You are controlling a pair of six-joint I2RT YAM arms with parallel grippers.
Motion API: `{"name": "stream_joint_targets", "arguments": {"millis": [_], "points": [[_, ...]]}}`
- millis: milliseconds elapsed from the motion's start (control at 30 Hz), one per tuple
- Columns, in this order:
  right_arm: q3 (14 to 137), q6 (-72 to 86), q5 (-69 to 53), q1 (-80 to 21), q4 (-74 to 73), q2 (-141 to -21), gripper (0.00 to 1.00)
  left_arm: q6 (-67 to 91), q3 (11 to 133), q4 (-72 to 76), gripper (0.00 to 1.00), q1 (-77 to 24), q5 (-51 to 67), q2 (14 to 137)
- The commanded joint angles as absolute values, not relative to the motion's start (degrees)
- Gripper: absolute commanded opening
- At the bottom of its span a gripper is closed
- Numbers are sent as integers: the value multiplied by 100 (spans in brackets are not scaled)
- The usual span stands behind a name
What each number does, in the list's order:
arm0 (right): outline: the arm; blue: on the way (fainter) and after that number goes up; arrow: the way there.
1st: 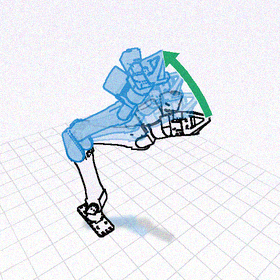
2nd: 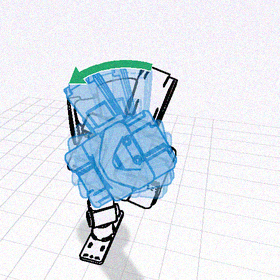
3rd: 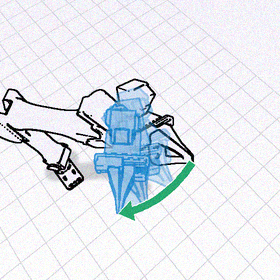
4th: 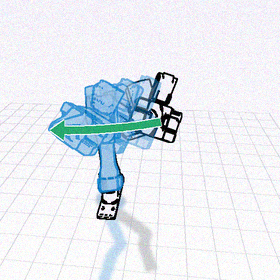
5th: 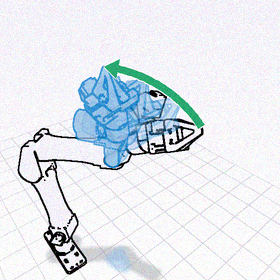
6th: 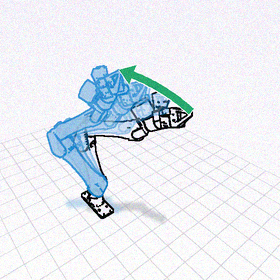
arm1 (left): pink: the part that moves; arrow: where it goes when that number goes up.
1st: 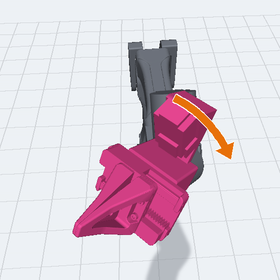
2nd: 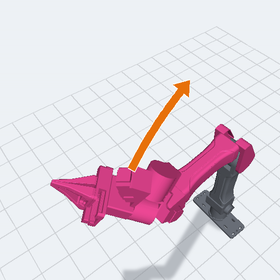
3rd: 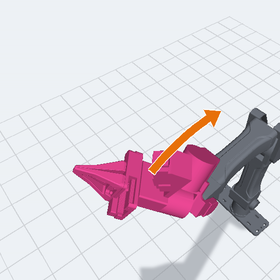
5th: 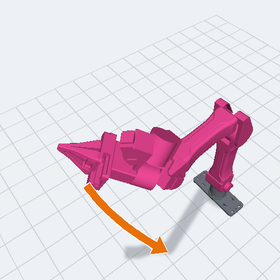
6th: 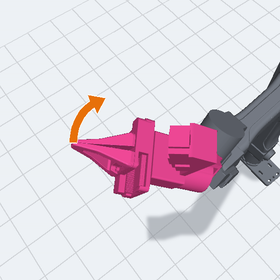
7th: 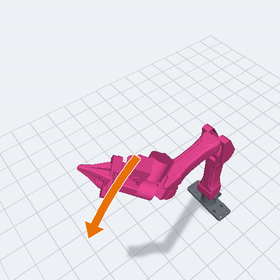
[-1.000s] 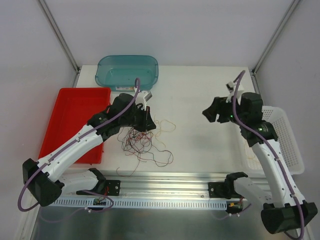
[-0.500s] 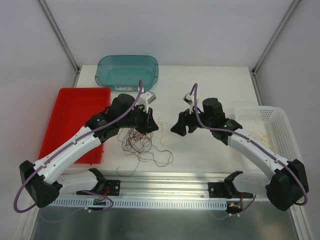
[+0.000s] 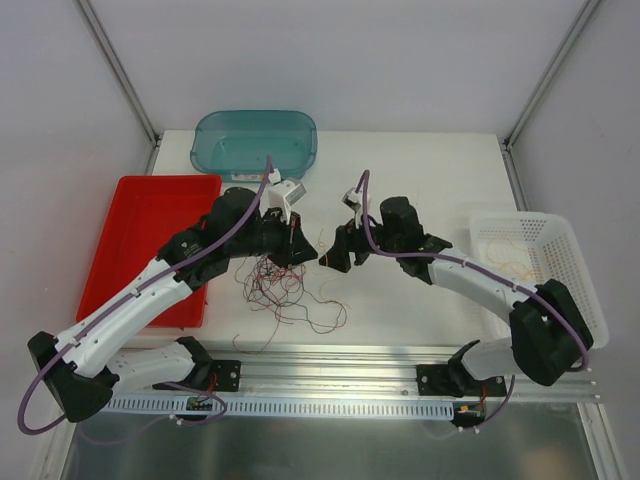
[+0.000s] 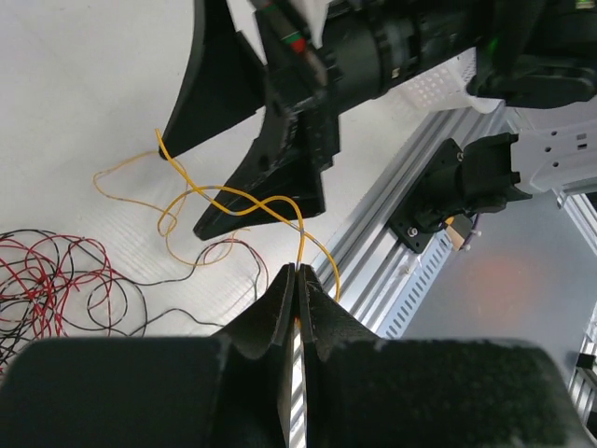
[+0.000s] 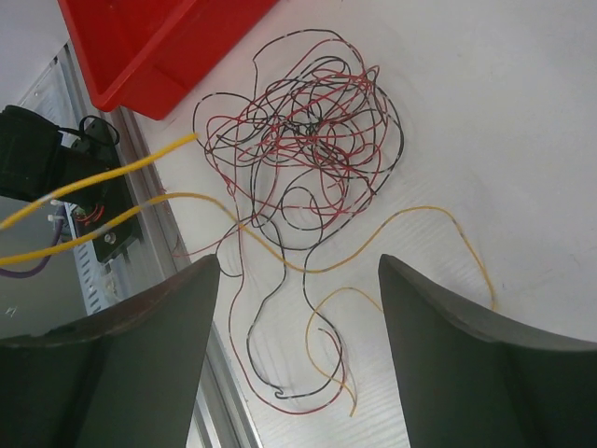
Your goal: Untangle the cables
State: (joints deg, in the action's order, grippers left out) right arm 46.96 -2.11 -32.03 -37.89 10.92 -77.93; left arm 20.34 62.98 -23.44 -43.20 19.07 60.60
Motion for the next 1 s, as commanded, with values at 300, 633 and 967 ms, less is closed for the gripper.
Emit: {"name": "stream_joint_targets", "arguments": {"millis": [300, 633, 967], "points": [[5036, 104, -3858, -4166, 2232, -8762, 72, 2215, 6601, -2303, 0, -4377, 1960, 5766], [4931, 211, -4087, -4263, 2557, -8904, 39, 2215, 6557, -2294, 0, -4377, 1530, 5607], [4054, 26, -3674, -3719, 2040, -8018, 1, 2241, 6320, -2417, 0, -4307, -428, 5151]]}}
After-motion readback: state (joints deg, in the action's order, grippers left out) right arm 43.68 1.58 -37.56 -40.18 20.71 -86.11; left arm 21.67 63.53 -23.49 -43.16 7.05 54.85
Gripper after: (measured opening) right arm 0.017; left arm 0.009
